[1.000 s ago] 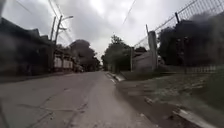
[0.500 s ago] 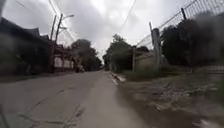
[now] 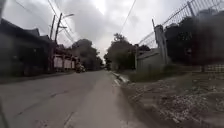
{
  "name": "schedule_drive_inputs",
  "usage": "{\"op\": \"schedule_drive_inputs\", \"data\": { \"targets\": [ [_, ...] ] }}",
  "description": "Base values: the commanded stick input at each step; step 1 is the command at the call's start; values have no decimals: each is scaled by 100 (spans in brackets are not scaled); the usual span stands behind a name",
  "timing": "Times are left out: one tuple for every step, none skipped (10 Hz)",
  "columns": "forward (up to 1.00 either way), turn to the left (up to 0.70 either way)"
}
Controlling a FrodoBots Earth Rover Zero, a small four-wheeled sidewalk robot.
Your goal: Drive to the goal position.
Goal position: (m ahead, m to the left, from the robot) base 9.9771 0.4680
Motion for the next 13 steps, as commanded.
{"op": "schedule_drive_inputs", "data": {
  "targets": [
    [70, 0],
    [70, 0],
    [70, 0],
    [70, 0],
    [70, 0],
    [70, 0],
    [70, 0],
    [70, 0],
    [70, 0],
    [70, 0],
    [70, 0],
    [70, 0],
    [70, 0]
  ]
}}
